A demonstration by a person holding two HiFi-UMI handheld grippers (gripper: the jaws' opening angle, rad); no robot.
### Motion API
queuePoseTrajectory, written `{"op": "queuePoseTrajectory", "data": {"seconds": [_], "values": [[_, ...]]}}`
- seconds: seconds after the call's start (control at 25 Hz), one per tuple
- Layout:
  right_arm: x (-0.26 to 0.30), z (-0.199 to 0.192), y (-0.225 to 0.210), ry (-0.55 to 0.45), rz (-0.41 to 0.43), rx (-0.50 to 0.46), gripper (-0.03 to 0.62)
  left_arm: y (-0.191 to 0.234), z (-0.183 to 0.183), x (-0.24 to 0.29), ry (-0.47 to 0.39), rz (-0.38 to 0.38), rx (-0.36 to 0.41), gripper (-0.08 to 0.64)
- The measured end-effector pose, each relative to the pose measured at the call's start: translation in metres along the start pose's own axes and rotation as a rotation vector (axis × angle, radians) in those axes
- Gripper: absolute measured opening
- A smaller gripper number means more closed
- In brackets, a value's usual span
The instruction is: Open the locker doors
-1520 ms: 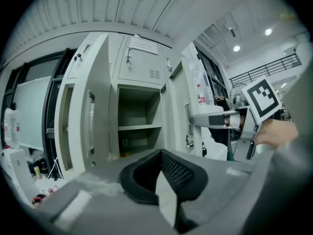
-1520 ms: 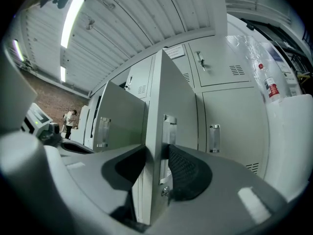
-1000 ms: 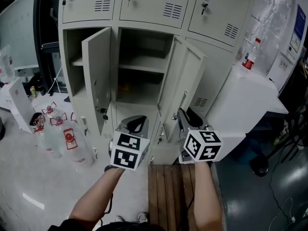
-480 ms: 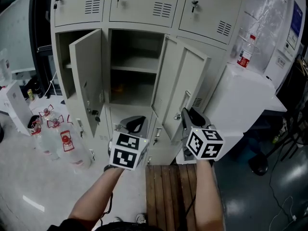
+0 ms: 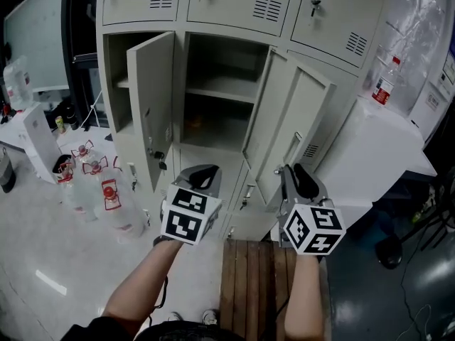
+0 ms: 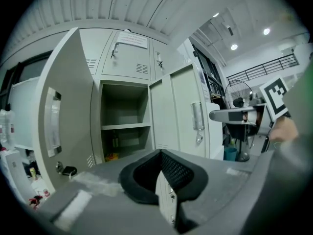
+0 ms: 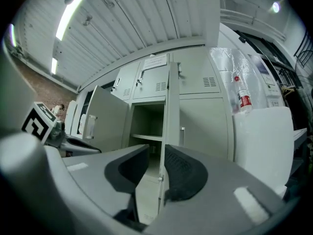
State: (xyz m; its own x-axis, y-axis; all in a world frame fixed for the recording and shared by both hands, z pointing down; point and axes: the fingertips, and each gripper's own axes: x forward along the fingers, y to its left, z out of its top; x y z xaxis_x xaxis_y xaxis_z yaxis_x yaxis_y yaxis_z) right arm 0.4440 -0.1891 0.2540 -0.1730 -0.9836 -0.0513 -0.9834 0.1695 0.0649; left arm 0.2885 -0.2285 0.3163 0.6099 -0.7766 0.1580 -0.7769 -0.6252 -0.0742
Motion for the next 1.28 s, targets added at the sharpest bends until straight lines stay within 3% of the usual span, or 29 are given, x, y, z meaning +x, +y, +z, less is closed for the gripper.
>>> {"op": "queuePoseTrajectory", "data": {"seconds": [0.4,0.56,0.64,0.96,1.28], "values": [[0.028,-0.026,0.082,0.050,0.165,0.028,0.097,0.051,-0.028,-0.045,0.034,0.090,-0.006,0.003],[0.039,-0.038,0.105,0.076,0.206,0.041,0.047,0.076,-0.036,-0.065,0.032,0.152,-0.032,0.003],[0.044,-0.042,0.112,0.083,0.217,0.047,0.004,0.085,-0.037,-0.075,0.034,0.178,-0.047,0.003],[0.054,-0.043,0.131,0.080,0.261,0.067,0.002,0.107,-0.039,-0.096,0.033,0.254,-0.064,0.003],[0.057,-0.044,0.130,0.074,0.268,0.077,0.002,0.114,-0.039,-0.097,0.023,0.277,-0.067,0.003]]}}
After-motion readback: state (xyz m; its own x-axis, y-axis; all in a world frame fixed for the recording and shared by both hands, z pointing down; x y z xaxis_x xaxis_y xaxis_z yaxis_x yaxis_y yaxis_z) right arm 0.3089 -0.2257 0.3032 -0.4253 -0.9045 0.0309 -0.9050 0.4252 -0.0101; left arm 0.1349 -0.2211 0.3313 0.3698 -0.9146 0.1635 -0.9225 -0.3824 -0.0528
